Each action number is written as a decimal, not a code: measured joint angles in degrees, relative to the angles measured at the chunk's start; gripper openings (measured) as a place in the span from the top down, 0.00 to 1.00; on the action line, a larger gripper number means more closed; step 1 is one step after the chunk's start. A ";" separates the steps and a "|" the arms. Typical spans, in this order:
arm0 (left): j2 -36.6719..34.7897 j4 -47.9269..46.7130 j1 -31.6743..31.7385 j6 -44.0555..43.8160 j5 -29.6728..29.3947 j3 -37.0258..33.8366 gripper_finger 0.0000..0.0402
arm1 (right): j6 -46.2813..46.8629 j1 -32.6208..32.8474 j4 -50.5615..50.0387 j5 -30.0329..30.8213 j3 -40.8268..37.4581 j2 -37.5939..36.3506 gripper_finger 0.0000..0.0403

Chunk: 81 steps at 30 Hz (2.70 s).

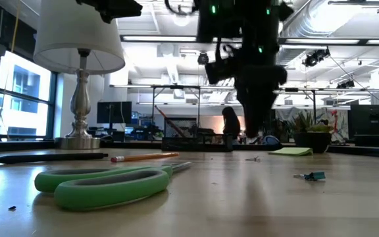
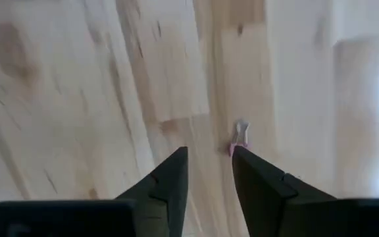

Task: Pick and place office supplies into organizer
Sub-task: Put the pink binder clip into the black desk organizer

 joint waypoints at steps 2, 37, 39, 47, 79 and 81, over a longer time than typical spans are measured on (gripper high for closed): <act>0.00 0.00 0.00 0.00 0.00 0.00 0.65 | -0.49 -1.37 1.81 -2.51 -2.77 0.00 0.75; 0.00 -0.17 0.00 0.84 -0.01 0.00 0.65 | -14.70 -4.42 12.33 -2.81 -9.01 -1.07 0.63; 0.00 -0.17 0.00 0.85 -0.01 0.00 0.65 | -16.12 -4.42 12.43 -2.84 -9.01 -1.07 0.67; -0.01 -0.15 0.00 0.83 0.00 0.00 0.65 | -17.54 -4.42 11.44 -4.37 -9.01 -1.05 0.76; 0.00 -0.35 0.00 0.85 -0.09 0.00 0.65 | -13.77 -4.12 15.95 -3.72 -12.61 -1.29 0.78; 0.00 -0.35 0.00 0.85 -0.11 0.00 0.65 | -13.67 -4.15 15.14 -3.93 -11.54 -1.16 0.80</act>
